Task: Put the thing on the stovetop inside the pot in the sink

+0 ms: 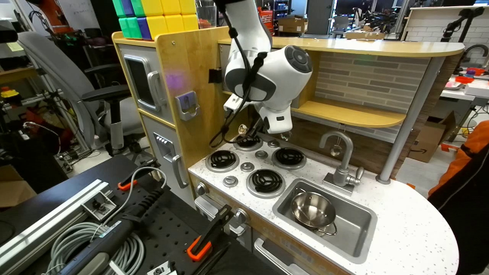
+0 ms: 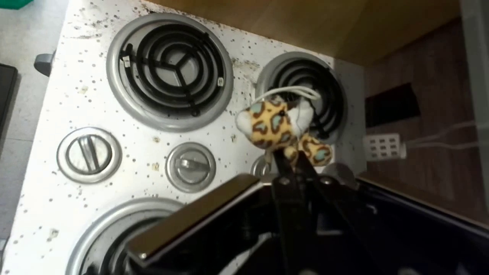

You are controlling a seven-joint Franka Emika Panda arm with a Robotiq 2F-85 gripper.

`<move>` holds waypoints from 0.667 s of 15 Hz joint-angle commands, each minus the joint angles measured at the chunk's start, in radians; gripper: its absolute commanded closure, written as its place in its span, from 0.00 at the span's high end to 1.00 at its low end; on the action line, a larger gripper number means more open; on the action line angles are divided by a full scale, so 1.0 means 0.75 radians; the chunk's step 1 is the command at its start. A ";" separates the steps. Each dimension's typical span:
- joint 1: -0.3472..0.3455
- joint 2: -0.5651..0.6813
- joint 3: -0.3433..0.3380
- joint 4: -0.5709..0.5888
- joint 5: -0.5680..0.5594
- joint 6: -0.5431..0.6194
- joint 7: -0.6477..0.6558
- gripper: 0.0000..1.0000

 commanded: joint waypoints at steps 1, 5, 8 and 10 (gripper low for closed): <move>0.026 -0.173 -0.171 -0.156 0.162 -0.037 0.010 0.02; 0.158 -0.179 -0.457 -0.199 0.047 0.012 0.250 0.02; 0.251 -0.137 -0.614 -0.185 -0.054 0.027 0.474 0.02; 0.286 -0.120 -0.670 -0.170 -0.133 0.014 0.621 0.02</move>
